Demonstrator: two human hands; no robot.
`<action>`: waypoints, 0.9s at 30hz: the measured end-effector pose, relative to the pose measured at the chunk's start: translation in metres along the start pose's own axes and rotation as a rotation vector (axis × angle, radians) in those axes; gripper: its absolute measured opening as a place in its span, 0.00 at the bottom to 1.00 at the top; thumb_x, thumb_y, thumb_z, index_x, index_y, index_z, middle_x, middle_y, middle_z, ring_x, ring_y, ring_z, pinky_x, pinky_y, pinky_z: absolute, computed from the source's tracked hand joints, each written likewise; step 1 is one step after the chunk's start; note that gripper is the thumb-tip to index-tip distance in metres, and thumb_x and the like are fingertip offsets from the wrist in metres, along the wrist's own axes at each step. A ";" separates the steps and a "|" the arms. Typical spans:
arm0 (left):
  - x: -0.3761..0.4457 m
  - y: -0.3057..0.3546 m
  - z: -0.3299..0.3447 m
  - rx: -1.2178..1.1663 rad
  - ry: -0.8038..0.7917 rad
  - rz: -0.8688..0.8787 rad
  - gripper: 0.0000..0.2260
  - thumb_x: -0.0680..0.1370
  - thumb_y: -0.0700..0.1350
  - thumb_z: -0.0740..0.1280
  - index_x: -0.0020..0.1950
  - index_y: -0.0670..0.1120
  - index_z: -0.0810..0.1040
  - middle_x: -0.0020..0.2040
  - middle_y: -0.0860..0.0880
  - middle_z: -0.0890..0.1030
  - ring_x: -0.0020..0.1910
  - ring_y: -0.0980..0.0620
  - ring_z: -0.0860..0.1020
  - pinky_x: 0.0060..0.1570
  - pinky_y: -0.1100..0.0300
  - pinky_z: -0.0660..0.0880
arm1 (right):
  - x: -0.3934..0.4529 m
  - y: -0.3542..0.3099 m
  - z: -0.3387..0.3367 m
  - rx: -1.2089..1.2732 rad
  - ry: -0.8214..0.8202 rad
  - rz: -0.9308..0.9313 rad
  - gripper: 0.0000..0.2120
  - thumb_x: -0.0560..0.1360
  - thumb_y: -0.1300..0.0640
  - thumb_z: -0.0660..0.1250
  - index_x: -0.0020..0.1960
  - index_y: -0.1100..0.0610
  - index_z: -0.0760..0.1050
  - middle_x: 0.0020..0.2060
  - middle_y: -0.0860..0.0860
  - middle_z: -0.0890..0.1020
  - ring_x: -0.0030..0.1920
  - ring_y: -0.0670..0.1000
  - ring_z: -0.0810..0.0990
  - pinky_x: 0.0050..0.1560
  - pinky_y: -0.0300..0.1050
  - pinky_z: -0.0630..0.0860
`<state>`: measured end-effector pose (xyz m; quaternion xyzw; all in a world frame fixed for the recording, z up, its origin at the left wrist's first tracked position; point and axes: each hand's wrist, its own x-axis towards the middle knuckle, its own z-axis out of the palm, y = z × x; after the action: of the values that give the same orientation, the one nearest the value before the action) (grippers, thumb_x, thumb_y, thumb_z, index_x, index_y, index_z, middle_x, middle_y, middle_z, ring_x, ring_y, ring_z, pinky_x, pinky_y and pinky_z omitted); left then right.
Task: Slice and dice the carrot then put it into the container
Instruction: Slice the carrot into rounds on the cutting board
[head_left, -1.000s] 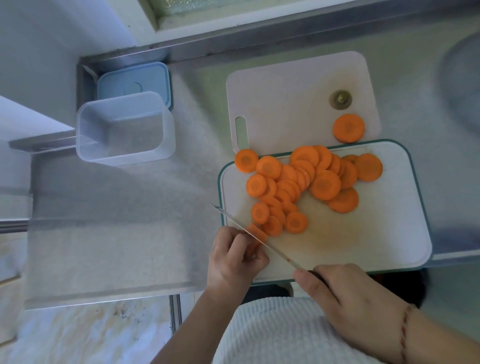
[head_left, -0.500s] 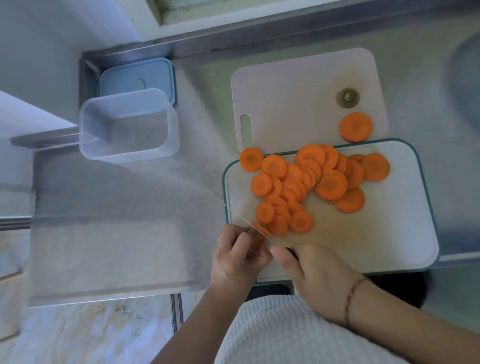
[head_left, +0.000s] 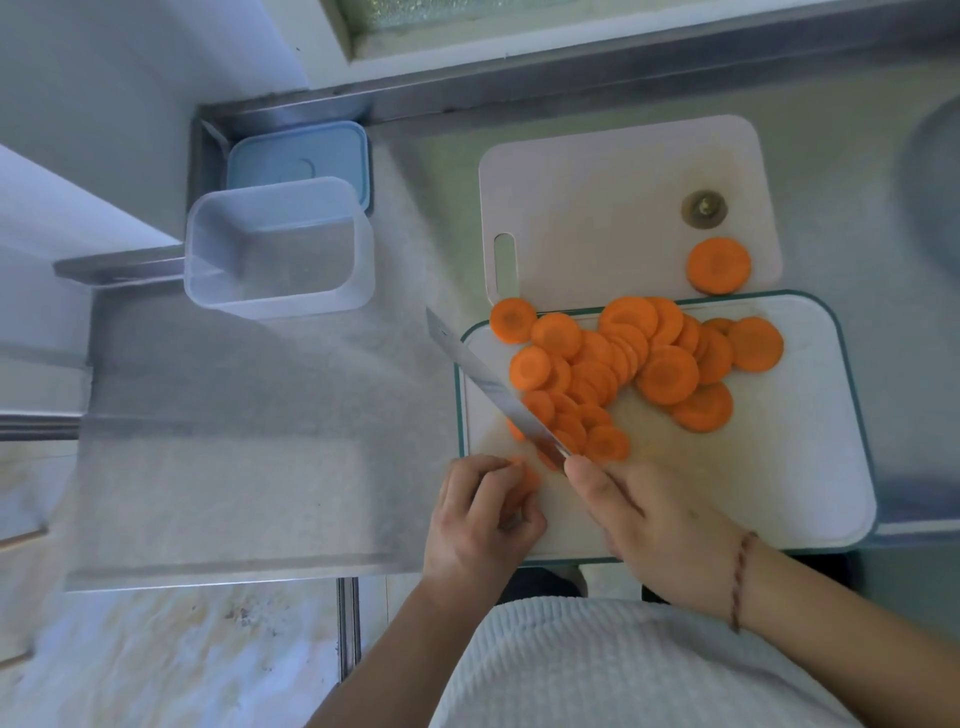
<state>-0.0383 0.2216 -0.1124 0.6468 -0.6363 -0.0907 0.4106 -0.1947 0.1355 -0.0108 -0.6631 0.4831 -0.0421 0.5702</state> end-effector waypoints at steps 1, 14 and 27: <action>0.001 0.000 -0.001 0.000 -0.009 -0.004 0.23 0.63 0.31 0.78 0.52 0.46 0.75 0.49 0.52 0.73 0.40 0.53 0.76 0.42 0.69 0.75 | -0.006 0.001 -0.003 -0.012 -0.005 -0.009 0.25 0.77 0.35 0.49 0.30 0.49 0.69 0.21 0.47 0.68 0.24 0.44 0.67 0.29 0.43 0.67; -0.003 -0.014 0.000 0.020 -0.043 0.015 0.09 0.71 0.40 0.72 0.47 0.46 0.74 0.38 0.45 0.75 0.33 0.52 0.72 0.29 0.61 0.73 | -0.042 0.020 -0.003 -0.205 -0.066 0.145 0.32 0.69 0.27 0.44 0.31 0.53 0.69 0.27 0.50 0.76 0.34 0.48 0.76 0.38 0.39 0.70; -0.001 -0.012 0.000 0.016 0.010 0.109 0.15 0.68 0.38 0.76 0.48 0.44 0.74 0.48 0.48 0.74 0.39 0.51 0.76 0.38 0.64 0.76 | 0.026 0.017 0.029 -0.128 -0.032 0.018 0.34 0.75 0.28 0.44 0.31 0.54 0.70 0.23 0.48 0.74 0.26 0.45 0.74 0.29 0.39 0.69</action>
<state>-0.0297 0.2213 -0.1204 0.6149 -0.6690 -0.0600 0.4131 -0.1730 0.1400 -0.0470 -0.6945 0.4814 0.0044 0.5347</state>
